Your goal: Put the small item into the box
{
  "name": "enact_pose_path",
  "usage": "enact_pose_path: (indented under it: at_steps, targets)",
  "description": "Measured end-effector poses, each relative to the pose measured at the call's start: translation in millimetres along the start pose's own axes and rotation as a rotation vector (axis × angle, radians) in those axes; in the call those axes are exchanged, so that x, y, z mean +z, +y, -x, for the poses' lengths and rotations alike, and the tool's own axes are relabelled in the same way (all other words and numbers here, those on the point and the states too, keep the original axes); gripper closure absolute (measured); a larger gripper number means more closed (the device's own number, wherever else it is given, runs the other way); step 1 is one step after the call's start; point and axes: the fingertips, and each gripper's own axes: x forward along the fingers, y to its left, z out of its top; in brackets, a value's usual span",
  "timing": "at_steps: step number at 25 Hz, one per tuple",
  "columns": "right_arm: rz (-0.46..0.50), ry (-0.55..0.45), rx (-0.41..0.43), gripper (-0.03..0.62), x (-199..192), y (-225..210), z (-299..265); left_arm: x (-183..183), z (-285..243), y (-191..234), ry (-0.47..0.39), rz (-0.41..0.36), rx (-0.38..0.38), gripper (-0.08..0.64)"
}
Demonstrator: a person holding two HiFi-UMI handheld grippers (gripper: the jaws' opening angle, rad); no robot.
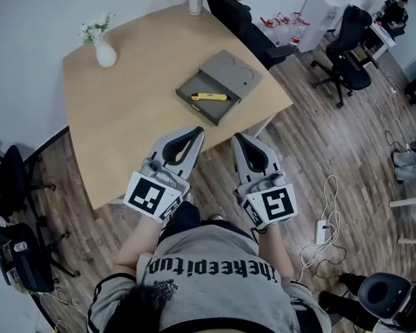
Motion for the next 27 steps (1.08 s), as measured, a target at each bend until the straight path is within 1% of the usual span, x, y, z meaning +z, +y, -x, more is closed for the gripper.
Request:
enact_pose_path:
  at_steps: [5,13,20,27]
  targets:
    - [-0.004,-0.012,0.034,0.588,3,3,13,4,6,-13,-0.007,-0.011,0.032,0.543]
    - [-0.006,-0.018,0.055,0.586,1,6,29,7,18,-30,-0.013,-0.021,0.069,0.543]
    - [-0.012,-0.022,0.069,0.586,0,7,39,7,21,-39,-0.01,-0.026,0.085,0.544]
    - [-0.014,-0.024,0.071,0.586,-3,3,50,4,20,-51,-0.01,-0.027,0.084,0.543]
